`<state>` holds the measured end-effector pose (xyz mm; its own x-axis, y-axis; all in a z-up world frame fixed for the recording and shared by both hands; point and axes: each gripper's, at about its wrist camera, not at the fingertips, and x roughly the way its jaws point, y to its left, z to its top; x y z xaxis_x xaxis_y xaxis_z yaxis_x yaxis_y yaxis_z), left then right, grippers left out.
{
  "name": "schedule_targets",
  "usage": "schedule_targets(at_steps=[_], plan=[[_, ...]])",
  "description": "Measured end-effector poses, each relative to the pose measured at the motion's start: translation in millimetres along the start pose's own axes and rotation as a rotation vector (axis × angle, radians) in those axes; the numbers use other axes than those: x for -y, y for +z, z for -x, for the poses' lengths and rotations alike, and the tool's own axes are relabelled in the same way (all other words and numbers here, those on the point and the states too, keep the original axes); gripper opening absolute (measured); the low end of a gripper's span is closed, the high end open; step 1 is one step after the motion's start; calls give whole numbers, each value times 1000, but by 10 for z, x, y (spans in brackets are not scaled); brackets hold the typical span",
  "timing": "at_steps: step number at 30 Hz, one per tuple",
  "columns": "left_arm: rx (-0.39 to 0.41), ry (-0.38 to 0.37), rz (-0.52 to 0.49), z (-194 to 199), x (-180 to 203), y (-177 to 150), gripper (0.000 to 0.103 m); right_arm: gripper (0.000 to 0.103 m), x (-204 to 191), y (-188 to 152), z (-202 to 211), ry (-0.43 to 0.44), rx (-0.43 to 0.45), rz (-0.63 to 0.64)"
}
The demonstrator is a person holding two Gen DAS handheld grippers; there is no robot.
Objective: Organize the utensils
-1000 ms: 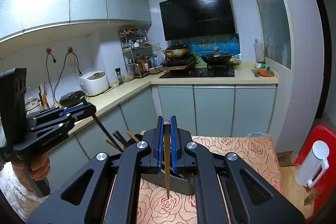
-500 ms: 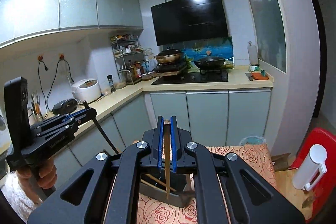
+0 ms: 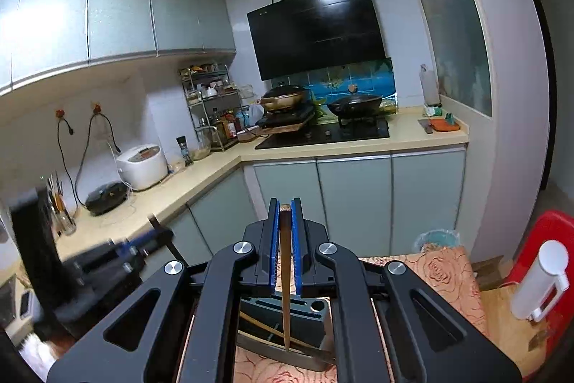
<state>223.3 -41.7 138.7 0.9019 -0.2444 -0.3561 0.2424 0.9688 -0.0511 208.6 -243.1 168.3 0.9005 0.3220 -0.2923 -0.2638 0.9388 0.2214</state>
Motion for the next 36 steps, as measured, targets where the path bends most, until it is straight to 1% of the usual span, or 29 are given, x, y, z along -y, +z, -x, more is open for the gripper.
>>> schedule_targets(at_steps=[6, 10, 13, 17, 21, 27, 28, 29, 30, 31, 32, 33, 34, 36], plan=[[-39, -1, -4, -147, -30, -157, 7, 7, -61, 62, 9, -12, 23, 17], [-52, -4, -10, -190, -13, -225, 7, 7, -121, 40, -10, -40, 32, 51], [-57, -6, -14, -205, -2, -256, 7, 7, -164, -70, -100, -75, 9, 101], [-66, -6, -13, -223, -9, -279, 8, 7, -209, -232, -214, -88, -31, 136], [-78, -3, -6, -240, -45, -321, 8, 7, -296, -385, -318, -121, -54, 194], [-90, -9, 8, -234, -102, -328, 8, 8, -338, -491, -404, -99, -82, 209], [-89, -8, 10, -227, -103, -320, 12, 11, -337, -502, -408, -94, -87, 206], [-87, -8, 11, -217, -113, -315, 22, 14, -333, -507, -409, -92, -89, 206], [-79, -3, 14, -193, -127, -306, 29, 25, -335, -512, -412, -91, -91, 205], [-71, 1, 16, -170, -127, -300, 41, 38, -330, -517, -402, -88, -90, 201], [-60, 8, 19, -142, -138, -289, 48, 42, -326, -519, -389, -88, -84, 197], [-53, 10, 20, -117, -147, -277, 50, 47, -321, -519, -378, -89, -79, 194], [-50, 10, 21, -99, -152, -269, 54, 49, -318, -518, -368, -88, -77, 192], [-44, 10, 27, -43, -173, -257, 63, 53, -304, -519, -348, -85, -77, 189]])
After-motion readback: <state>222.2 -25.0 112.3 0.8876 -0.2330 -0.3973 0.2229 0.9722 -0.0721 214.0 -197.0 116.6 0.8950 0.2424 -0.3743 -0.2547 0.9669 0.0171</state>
